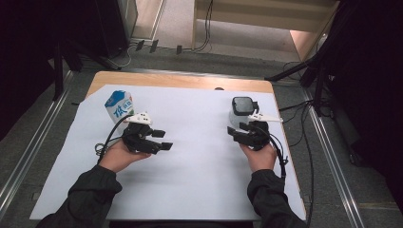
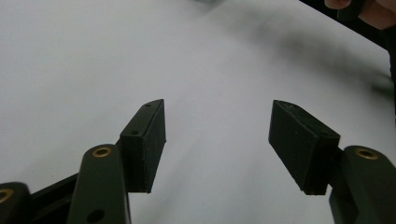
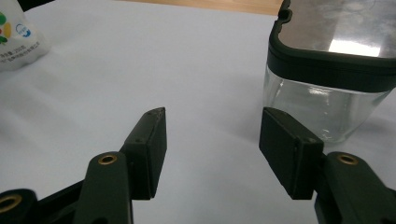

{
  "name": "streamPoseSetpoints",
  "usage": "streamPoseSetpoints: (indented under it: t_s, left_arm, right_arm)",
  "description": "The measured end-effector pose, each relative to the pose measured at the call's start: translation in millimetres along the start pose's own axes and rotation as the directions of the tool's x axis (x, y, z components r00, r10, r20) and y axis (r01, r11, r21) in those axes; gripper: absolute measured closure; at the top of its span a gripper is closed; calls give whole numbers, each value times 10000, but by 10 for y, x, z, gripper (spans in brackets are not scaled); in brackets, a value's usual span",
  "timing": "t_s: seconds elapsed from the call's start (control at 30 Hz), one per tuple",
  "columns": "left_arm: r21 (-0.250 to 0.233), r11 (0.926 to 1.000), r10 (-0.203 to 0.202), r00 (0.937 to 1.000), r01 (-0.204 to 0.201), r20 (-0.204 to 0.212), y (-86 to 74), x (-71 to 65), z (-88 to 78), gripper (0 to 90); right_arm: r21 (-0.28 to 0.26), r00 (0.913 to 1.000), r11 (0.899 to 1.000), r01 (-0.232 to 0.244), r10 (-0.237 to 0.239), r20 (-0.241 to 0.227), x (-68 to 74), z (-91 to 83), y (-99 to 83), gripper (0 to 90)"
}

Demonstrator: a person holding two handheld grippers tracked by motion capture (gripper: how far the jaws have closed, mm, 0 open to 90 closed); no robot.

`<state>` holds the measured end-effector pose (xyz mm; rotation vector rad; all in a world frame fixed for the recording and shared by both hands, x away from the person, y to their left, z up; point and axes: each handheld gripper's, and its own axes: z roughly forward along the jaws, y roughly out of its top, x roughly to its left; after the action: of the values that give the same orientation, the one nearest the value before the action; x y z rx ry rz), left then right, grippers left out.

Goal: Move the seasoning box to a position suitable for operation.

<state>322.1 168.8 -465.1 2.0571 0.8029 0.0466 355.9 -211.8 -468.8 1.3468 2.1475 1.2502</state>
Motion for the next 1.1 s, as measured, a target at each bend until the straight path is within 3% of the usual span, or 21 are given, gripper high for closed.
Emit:
streamPoseSetpoints:
  t_s: [0.3,0.5,0.67,0.77,0.9,1.1]
  left_arm:
    - [157,9999,-34,10000,34,21,-12,19,14,328]
    - [70,10000,-9,9997,8,240,-5,12,-18,312]
    - [-92,9999,-141,9997,143,205,1,-1,-43,252]
    - [-472,9986,-208,9993,223,308,11,-1,-86,188]
    - [-597,9977,-307,9992,323,268,9,2,-128,167]
    - [-148,9998,-149,9998,151,125,-9,-9,-114,202]
  right_arm:
    - [-159,9999,9999,-66,68,108,-21,-45,3,403]
    - [-216,9988,9987,-451,454,176,-42,-58,5,334]
    - [-386,9973,9978,-539,557,478,-57,-50,14,124]
    - [-459,9965,9979,-466,496,674,-49,-38,22,0]
    - [-686,9955,9966,-456,510,797,-57,-44,35,0]
    - [-651,9876,9958,-640,725,1389,-152,47,35,4]
